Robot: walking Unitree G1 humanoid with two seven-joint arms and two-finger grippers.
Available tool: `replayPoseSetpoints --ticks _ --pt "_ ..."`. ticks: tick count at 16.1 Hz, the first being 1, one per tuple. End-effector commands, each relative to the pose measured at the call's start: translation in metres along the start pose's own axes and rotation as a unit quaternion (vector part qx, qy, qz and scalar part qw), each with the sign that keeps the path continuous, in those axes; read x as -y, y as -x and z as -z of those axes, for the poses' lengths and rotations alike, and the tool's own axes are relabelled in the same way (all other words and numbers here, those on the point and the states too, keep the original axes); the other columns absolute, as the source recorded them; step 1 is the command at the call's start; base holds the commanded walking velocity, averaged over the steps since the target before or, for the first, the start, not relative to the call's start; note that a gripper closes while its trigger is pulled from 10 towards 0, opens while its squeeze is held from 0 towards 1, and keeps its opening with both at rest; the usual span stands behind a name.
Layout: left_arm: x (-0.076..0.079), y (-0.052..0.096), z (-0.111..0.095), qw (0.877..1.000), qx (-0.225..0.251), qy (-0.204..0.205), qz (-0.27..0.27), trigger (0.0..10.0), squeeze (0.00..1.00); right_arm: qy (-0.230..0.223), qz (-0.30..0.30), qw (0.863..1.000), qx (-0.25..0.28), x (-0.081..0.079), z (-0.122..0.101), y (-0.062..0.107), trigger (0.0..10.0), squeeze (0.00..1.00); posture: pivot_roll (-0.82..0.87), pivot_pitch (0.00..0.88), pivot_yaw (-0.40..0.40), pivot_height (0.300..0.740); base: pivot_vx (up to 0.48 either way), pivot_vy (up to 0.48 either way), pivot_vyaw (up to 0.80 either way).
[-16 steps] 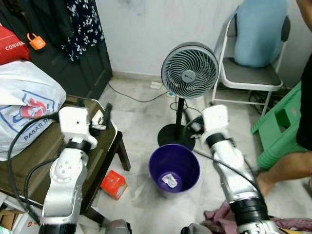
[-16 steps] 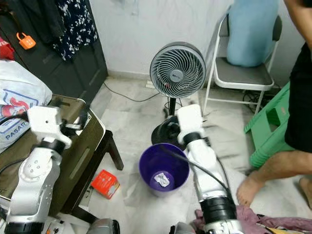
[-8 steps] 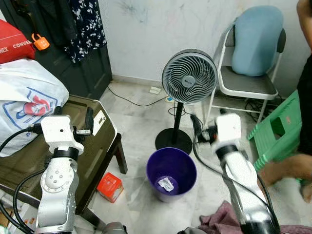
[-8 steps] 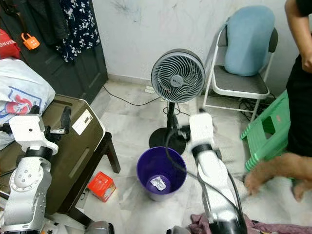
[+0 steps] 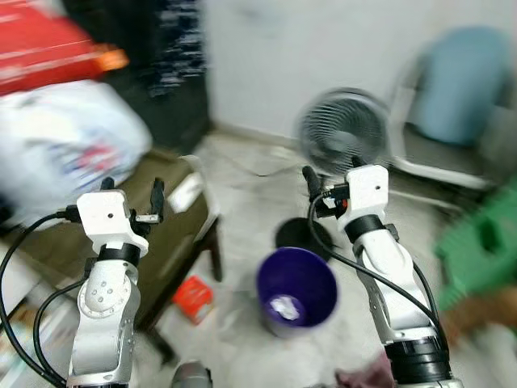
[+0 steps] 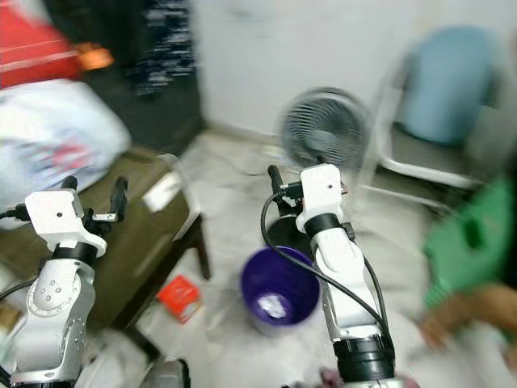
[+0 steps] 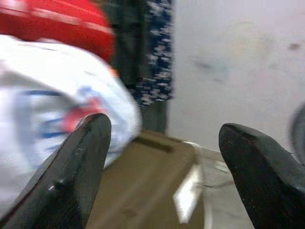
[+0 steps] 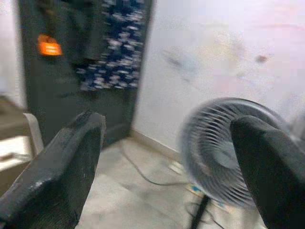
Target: Clean up the room
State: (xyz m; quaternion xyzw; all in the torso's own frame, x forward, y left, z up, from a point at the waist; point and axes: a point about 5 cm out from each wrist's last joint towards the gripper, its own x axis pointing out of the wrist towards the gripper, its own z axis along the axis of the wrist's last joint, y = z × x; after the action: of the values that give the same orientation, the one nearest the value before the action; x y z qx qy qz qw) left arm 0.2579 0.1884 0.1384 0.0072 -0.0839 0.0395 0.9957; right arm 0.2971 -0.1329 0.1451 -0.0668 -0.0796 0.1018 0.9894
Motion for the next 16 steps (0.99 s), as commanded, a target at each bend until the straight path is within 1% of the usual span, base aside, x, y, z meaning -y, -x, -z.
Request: replayPoseSetpoints --ticks 1,3,5,6,8,11,12,14,16 --pt "0.002 -0.003 0.000 1.000 -0.001 0.006 0.001 10.0 0.00 -0.002 -0.002 1.000 -0.007 -0.002 0.001 -0.002 10.0 0.00 0.01 0.000 0.008 0.740 0.000 0.000 0.80" --pt "0.004 -0.005 -0.001 1.000 -0.002 0.009 0.009 10.0 0.00 0.009 -0.010 1.000 -0.005 -0.005 0.000 -0.002 10.0 0.00 0.00 0.000 0.011 0.740 0.000 0.000 0.80" --pt "0.007 -0.006 0.000 1.000 -0.001 0.004 0.015 10.0 0.00 -0.004 -0.002 1.000 -0.004 -0.005 0.000 -0.006 10.0 0.00 0.00 0.000 0.015 0.740 0.000 0.000 0.80" --pt "0.007 -0.005 -0.001 1.000 0.002 -0.007 0.010 10.0 0.00 -0.009 0.003 1.000 -0.004 -0.005 0.000 -0.007 10.0 0.00 0.01 0.000 0.017 0.740 0.000 0.000 0.80" --pt "0.006 -0.004 0.001 1.000 -0.001 -0.009 -0.003 10.0 0.00 -0.015 0.003 1.000 -0.004 -0.010 0.001 -0.007 10.0 0.00 0.01 0.000 0.020 0.740 0.000 0.000 0.80" --pt "0.005 0.001 0.003 1.000 -0.007 -0.012 -0.009 10.0 0.00 -0.018 -0.001 1.000 -0.008 -0.013 0.003 -0.004 10.0 0.00 0.02 0.000 0.018 0.740 0.000 0.000 0.80" --pt "0.004 0.004 0.006 1.000 -0.012 -0.013 -0.020 10.0 0.00 -0.020 -0.001 1.000 -0.015 -0.013 0.007 -0.003 10.0 0.00 0.03 0.000 0.015 0.740 0.000 0.000 0.80" --pt "0.008 0.011 0.009 0.999 -0.024 -0.028 -0.029 10.0 0.00 -0.023 -0.001 0.999 -0.023 -0.013 0.011 0.001 10.0 0.00 0.03 0.000 0.016 0.740 0.000 0.000 0.80" --pt "0.012 0.013 0.012 0.999 -0.035 -0.020 -0.021 10.0 0.00 -0.024 -0.008 0.999 -0.027 -0.016 0.013 0.002 10.0 0.00 0.04 0.000 0.011 0.740 0.000 0.000 0.80"
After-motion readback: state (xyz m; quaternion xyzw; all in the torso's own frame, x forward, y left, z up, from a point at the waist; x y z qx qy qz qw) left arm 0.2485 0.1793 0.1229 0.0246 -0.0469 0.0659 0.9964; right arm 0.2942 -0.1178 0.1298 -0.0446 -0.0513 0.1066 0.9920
